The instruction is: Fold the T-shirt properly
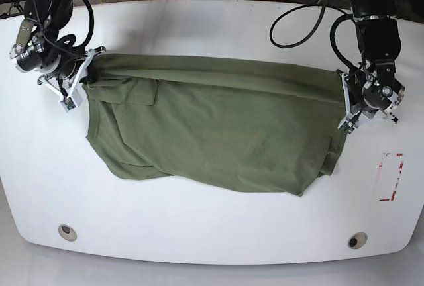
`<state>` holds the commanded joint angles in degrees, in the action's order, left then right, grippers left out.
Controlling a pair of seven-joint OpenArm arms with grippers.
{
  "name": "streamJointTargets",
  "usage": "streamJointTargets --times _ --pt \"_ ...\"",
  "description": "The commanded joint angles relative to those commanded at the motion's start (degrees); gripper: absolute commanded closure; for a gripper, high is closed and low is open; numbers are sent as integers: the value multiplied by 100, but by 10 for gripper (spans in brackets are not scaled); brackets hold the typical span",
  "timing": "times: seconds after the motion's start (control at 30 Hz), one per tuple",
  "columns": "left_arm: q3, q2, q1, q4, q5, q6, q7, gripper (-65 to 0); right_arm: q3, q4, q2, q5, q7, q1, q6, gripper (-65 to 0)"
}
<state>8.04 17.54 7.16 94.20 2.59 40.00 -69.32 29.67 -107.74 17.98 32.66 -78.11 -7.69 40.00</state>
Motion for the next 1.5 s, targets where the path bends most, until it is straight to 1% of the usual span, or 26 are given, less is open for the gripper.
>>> streamJointTargets --times 0.1,0.13,0.23,0.33,0.53,0.83,0.9,0.97,1.03,1.1,1.13,1.17,1.2,1.23,1.33,1.37,1.43,1.47,1.5 --pt "-9 0 158 -255 0 0 193 0 0 0 -79 -220 97 97 0 0" --pt "-9 0 193 -352 9 0 352 0 0 0 -167 -299 141 132 0 0" --pt "-18 0 202 -501 9 0 607 0 0 0 -255 -457 185 158 0 0" --pt "-18 0 237 -695 9 0 712 0 0 0 -308 -642 211 167 0 0" --pt "-18 9 492 -1160 9 0 730 0 0 97 -413 -1011 492 255 0 0" --pt "-18 9 747 -1802 18 0 1178 0 0 835 -404 -1125 844 448 0 0" --pt "-18 9 765 -1881 18 0 1240 0 0 958 -387 -1125 853 457 0 -16" --pt "-18 9 818 -1969 18 0 1275 0 0 1029 -378 -1125 853 554 0 -46" --pt "-26 9 835 -2057 18 0 1275 0 18 1046 -378 -1125 853 598 0 -90" --pt "-26 9 914 -2215 18 0 1275 0 18 1046 -369 -1134 853 633 0 -176" --pt "-26 9 923 -2251 18 0 1275 0 9 1037 -369 -1134 853 642 0 -200" --pt "-44 9 949 -2312 18 0 1275 0 9 1020 -369 -1134 853 642 0 -239" --pt "-105 9 976 -2391 18 0 1275 -18 9 1020 -369 -1134 853 651 0 -289" --pt "-132 9 1002 -2409 9 0 1275 -39 9 1020 -360 -1134 853 651 0 -312" --pt "-158 9 1055 -2453 9 0 1275 -143 9 993 -360 -1134 826 730 0 -396" --pt "-158 9 1055 -2453 -26 0 1275 -212 26 905 -352 -1134 809 747 0 -434" --pt "-158 9 1064 -2409 -26 0 1275 -290 35 747 -308 -1134 809 730 0 -474" --pt "-158 9 1064 -2391 -26 0 1275 -340 35 624 -290 -1134 800 721 0 -496" --pt "-158 9 1073 -2365 -26 0 1275 -369 35 554 -290 -1134 774 677 0 -509"
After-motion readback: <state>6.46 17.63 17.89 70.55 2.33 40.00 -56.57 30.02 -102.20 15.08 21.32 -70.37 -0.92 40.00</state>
